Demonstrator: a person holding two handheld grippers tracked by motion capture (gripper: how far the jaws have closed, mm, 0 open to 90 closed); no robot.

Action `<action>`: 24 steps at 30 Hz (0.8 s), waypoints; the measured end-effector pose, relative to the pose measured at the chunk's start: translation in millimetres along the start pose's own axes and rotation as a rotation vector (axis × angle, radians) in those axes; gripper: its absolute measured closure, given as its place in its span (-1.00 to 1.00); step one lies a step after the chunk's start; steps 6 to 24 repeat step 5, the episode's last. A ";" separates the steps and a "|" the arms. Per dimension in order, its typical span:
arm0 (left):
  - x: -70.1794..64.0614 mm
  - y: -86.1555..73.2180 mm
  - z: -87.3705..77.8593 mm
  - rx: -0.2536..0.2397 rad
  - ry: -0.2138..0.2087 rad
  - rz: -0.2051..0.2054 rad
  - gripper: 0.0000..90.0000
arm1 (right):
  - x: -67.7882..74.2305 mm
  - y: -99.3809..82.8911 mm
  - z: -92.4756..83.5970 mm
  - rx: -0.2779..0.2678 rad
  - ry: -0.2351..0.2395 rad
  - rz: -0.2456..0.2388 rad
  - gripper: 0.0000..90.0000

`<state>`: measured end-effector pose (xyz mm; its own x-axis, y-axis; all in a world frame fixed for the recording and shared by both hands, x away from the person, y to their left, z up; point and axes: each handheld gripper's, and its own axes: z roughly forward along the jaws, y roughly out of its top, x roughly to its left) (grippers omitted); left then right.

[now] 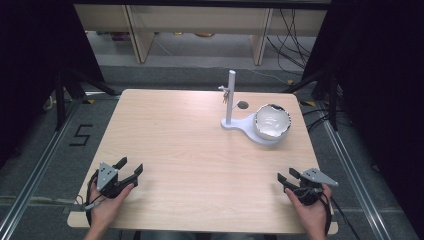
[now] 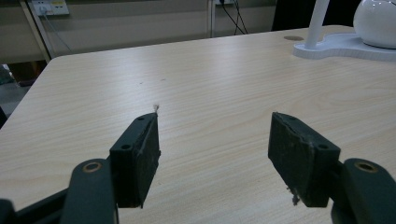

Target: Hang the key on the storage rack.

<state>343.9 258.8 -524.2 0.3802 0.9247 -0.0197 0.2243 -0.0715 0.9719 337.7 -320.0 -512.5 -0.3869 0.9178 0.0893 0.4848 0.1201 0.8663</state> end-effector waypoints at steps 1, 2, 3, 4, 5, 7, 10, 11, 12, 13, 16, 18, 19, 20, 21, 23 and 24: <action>0.2 0.2 -0.4 0.005 0.002 -0.001 -0.26 | -0.1 0.0 0.0 -0.001 0.000 -0.002 0.02; 0.6 0.2 -0.4 0.006 0.001 -0.002 -0.26 | 0.0 0.0 -0.1 0.000 0.000 0.000 0.02; 0.7 0.2 -0.4 0.005 0.001 -0.005 -0.27 | -2.6 0.2 0.9 -0.009 0.003 -0.030 0.02; 0.8 -0.4 0.5 -0.012 -0.004 -0.009 -0.27 | -3.0 0.2 1.0 -0.014 0.002 -0.036 0.02; 0.8 -0.3 0.2 -0.009 -0.003 -0.009 -0.26 | -2.5 0.2 0.8 -0.014 0.002 -0.026 0.02; 0.8 -0.3 0.2 -0.009 -0.003 -0.009 -0.26 | -2.5 0.2 0.8 -0.014 0.002 -0.026 0.02; 0.8 -0.3 0.2 -0.009 -0.003 -0.009 -0.26 | -2.5 0.2 0.8 -0.014 0.002 -0.026 0.02; 0.8 -0.3 0.2 -0.009 -0.003 -0.009 -0.26 | -2.5 0.2 0.8 -0.014 0.002 -0.026 0.02; 0.8 -0.3 0.2 -0.009 -0.003 -0.009 -0.26 | -2.5 0.2 0.8 -0.014 0.002 -0.026 0.02; 0.8 -0.3 0.2 -0.009 -0.003 -0.009 -0.26 | -2.5 0.2 0.8 -0.014 0.002 -0.026 0.02; 0.8 -0.3 0.2 -0.009 -0.003 -0.009 -0.26 | -2.5 0.2 0.8 -0.014 0.002 -0.026 0.02; 0.8 -0.3 0.2 -0.009 -0.003 -0.009 -0.26 | -2.5 0.2 0.8 -0.014 0.002 -0.026 0.02; 0.8 -0.3 0.2 -0.009 -0.003 -0.009 -0.26 | -2.5 0.2 0.8 -0.014 0.002 -0.026 0.02; 0.8 -0.3 0.2 -0.009 -0.003 -0.009 -0.26 | -2.5 0.2 0.8 -0.014 0.002 -0.026 0.02; 0.8 -0.3 0.2 -0.009 -0.003 -0.009 -0.26 | -2.5 0.2 0.8 -0.014 0.002 -0.026 0.02; 0.8 -0.3 0.2 -0.009 -0.003 -0.009 -0.26 | -2.5 0.2 0.8 -0.014 0.002 -0.026 0.02; 0.8 -0.3 0.2 -0.009 -0.003 -0.009 -0.26 | -2.5 0.2 0.8 -0.014 0.002 -0.026 0.02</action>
